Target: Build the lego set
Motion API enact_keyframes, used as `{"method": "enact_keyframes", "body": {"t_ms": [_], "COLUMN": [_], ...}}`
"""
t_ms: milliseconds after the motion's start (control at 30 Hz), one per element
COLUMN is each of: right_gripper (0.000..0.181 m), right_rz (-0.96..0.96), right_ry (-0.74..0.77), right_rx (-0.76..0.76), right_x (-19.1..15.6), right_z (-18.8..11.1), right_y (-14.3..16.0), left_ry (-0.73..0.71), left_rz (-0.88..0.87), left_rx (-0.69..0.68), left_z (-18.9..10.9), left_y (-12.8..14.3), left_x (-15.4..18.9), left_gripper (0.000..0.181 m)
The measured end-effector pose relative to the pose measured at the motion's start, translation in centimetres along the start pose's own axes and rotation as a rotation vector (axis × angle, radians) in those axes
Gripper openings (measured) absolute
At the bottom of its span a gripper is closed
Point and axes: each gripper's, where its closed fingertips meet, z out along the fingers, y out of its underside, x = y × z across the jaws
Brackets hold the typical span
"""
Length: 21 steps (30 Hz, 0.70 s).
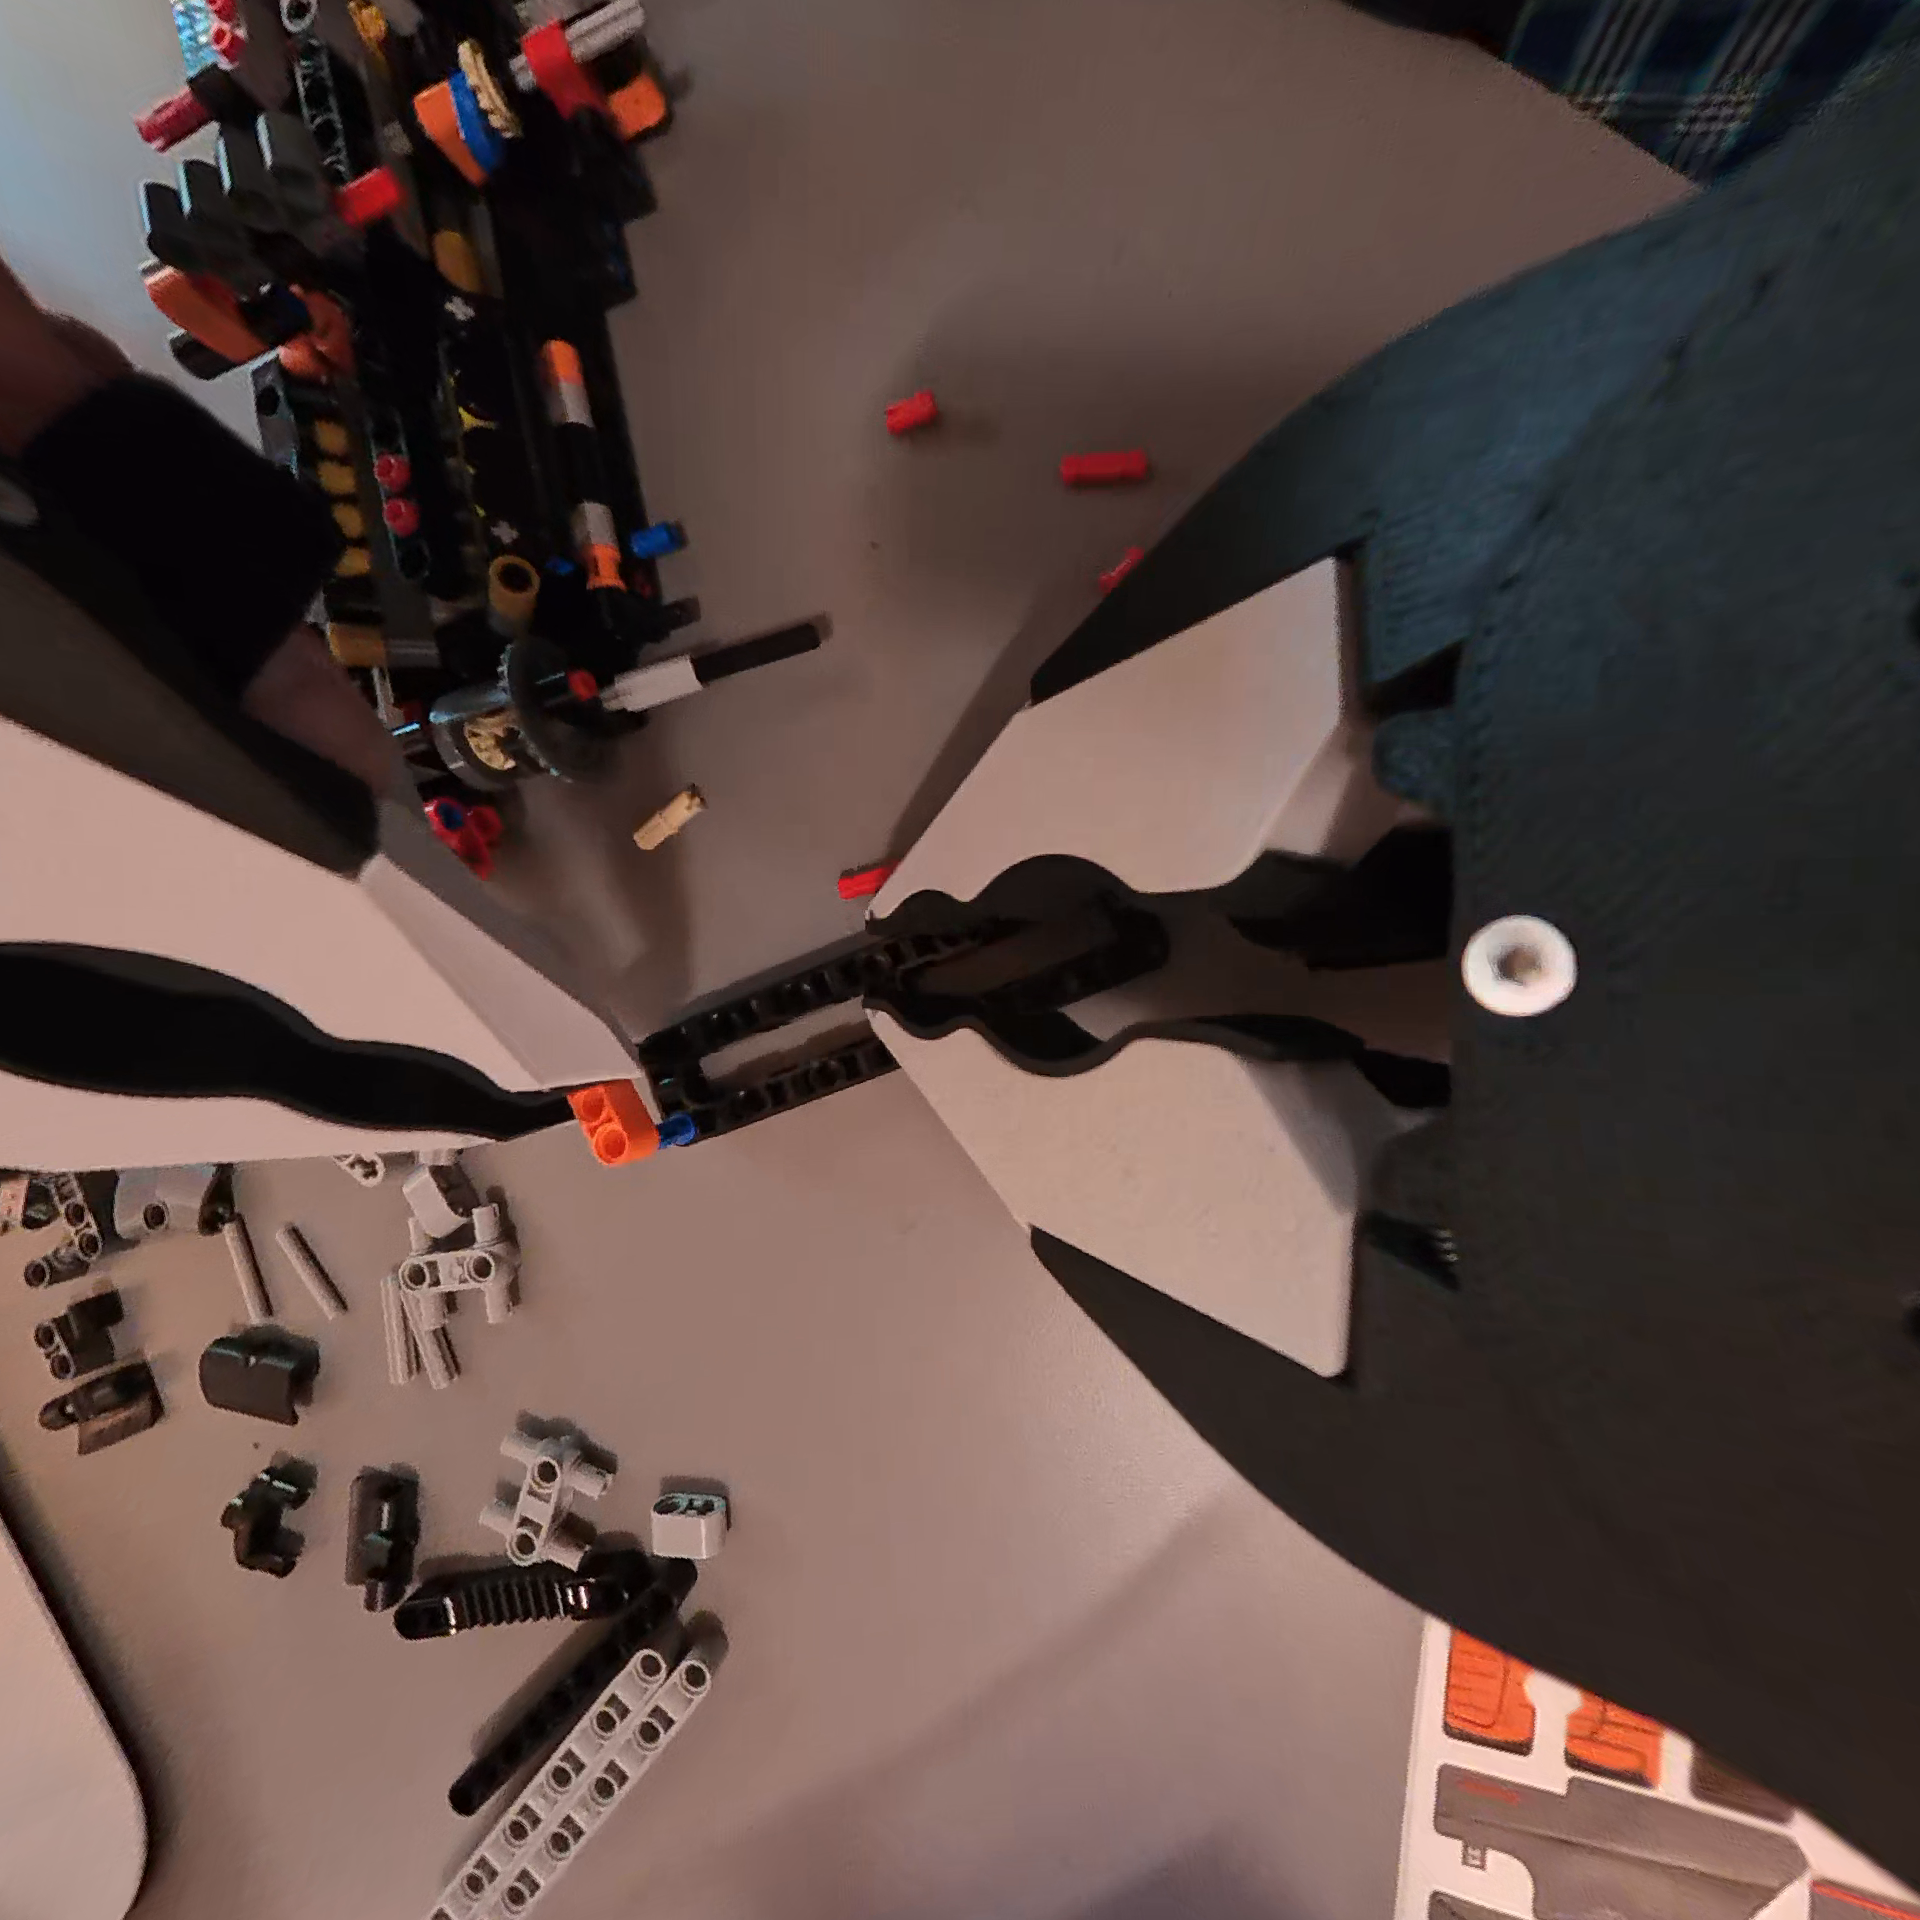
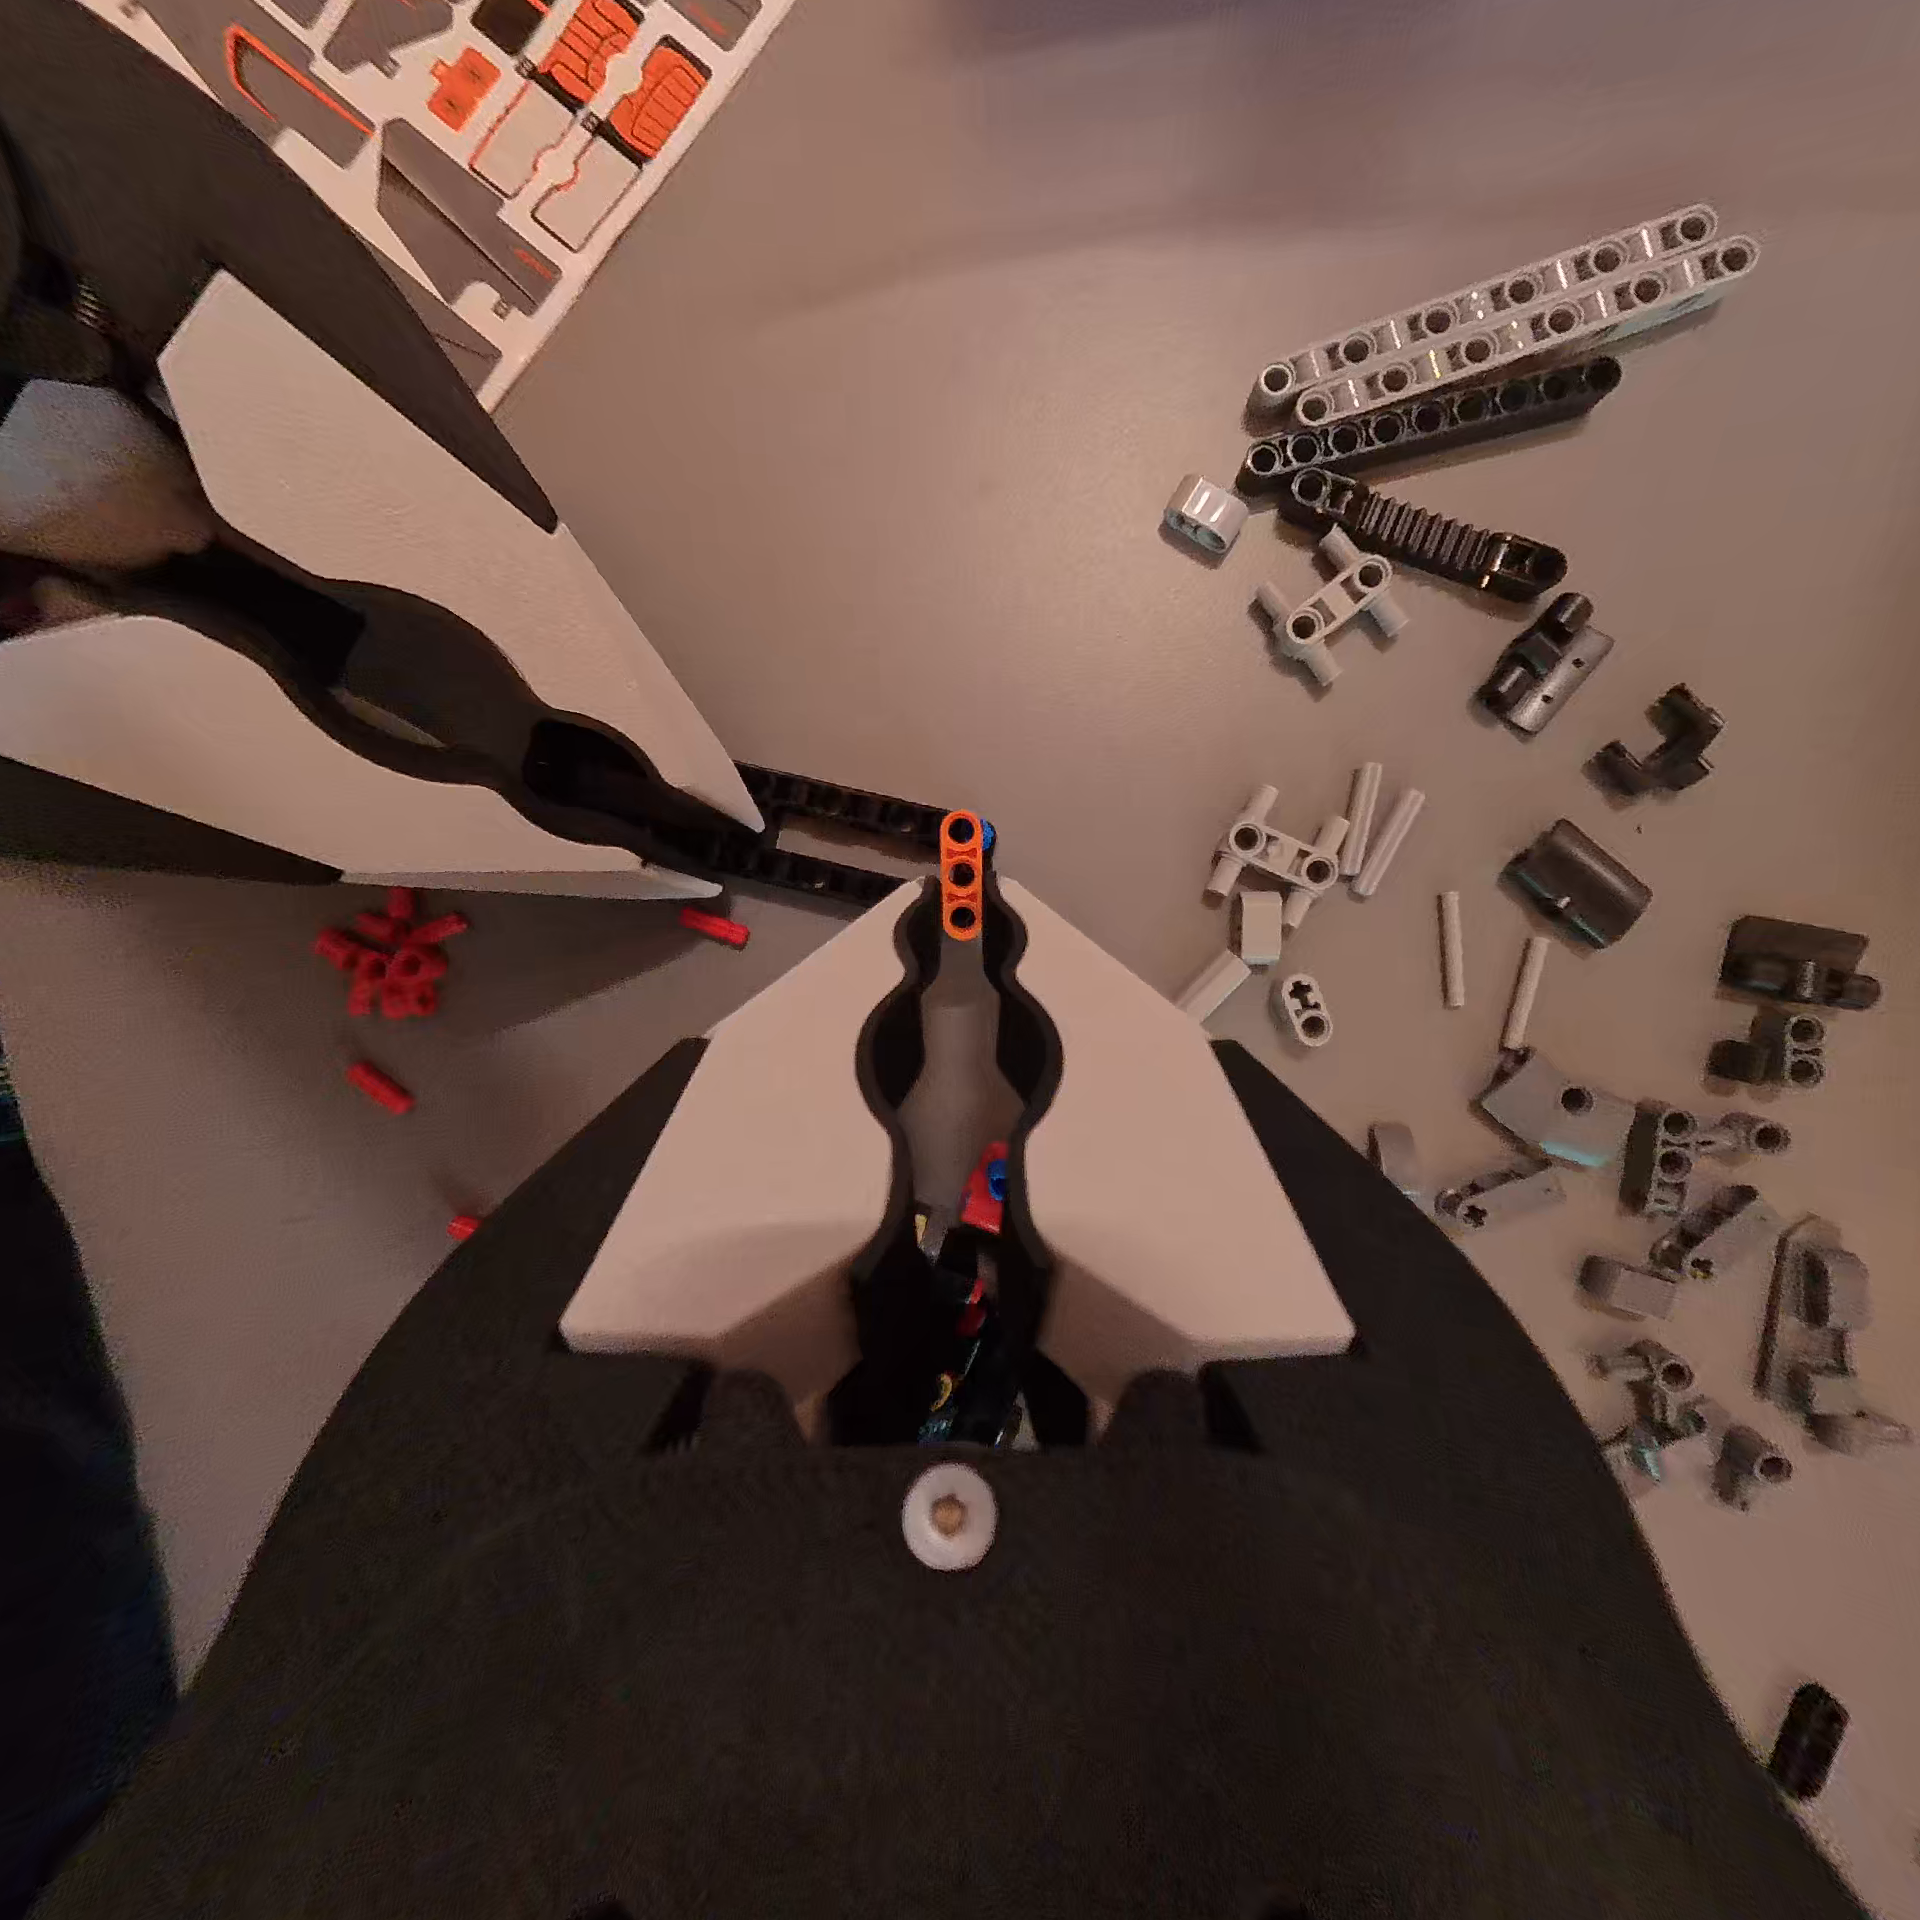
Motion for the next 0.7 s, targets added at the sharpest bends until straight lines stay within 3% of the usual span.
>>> {"method": "enact_keyframes", "body": {"t_ms": [33,167,300,467,700], "right_gripper": [0.005,0.004,0.004,0.004,0.004], "right_rz": [-0.001,0.014,0.027,0.022,0.01], "right_ry": [0.012,0.047,0.058,0.074,0.081], "right_rx": [-0.005,-0.009,-0.011,-0.023,-0.05], "right_x": [0.0,0.3,0.3,0.4,0.4], "right_z": [0.0,0.1,0.2,0.2,0.2], "right_y": [0.0,0.0,0.0,0.0,0.0], "left_ry": [-0.006,0.012,0.137,0.216,0.322], "left_rz": [-0.004,-0.02,-0.091,-0.198,-0.361], "left_rx": [0.007,0.024,0.076,0.19,0.157], "left_z": [0.0,0.0,-0.8,-2.4,0.6], "left_y": [0.0,-0.1,-1.0,-3.9,-4.7], "left_x": [0.0,0.0,0.6,-2.4,-3.8], "left_gripper": [0.01,0.01,0.017,0.018,0.017]}}
